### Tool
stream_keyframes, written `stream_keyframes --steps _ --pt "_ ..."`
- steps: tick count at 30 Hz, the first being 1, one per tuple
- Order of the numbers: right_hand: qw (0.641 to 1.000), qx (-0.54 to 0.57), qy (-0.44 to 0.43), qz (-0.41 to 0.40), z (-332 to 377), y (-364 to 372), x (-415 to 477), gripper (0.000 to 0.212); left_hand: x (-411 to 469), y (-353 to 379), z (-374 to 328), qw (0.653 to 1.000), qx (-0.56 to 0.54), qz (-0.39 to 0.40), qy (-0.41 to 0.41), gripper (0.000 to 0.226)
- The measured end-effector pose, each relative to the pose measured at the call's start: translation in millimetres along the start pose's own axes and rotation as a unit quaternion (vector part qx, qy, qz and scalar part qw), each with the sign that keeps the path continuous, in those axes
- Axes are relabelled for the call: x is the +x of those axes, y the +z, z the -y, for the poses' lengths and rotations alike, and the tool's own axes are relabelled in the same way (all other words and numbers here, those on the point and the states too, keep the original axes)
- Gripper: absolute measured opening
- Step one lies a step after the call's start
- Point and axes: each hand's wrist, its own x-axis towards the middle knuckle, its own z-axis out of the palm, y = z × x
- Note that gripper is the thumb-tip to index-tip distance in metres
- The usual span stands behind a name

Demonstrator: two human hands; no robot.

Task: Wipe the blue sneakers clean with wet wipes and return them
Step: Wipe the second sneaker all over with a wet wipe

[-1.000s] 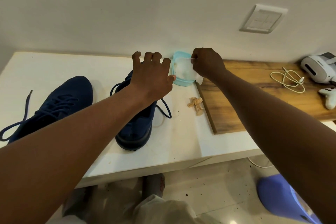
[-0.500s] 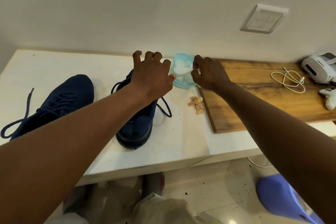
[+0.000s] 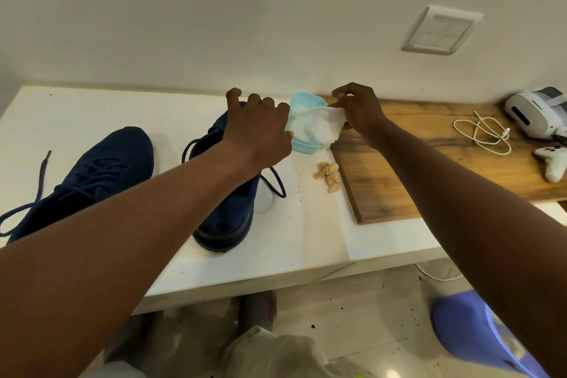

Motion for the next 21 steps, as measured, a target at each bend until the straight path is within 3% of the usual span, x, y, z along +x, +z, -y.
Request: stream_keyframes --steps 2,6,10,12,16,21 --pt "0.998 -0.023 0.045 -0.033 -2.9 -2.3 4.3 0.024 -0.6 0.7 -1.2 1.0 0.001 0.003 -0.001 0.039" --pt "0.986 -0.117 0.119 -0.006 -1.1 2.0 5.6 0.003 -0.7 2.0 -4.2 1.0 0.001 0.006 0.0 0.04" --pt "0.984 -0.118 0.122 -0.053 1.2 6.0 11.7 0.022 0.5 1.6 -2.6 1.0 -0.003 0.0 0.0 0.04" --pt "0.993 -0.091 0.063 -0.04 5.0 7.2 12.6 0.026 -0.4 1.4 -1.1 1.0 -0.01 -0.003 -0.002 0.039" --pt "0.996 0.078 0.022 -0.042 21.0 0.7 7.4 0.022 -2.7 1.7 1.7 1.0 -0.015 -0.001 -0.005 0.039" --pt "0.99 0.113 0.01 -0.086 35.7 -1.6 13.5 0.01 -1.9 -0.2 -1.2 1.0 -0.021 -0.003 -0.007 0.038"
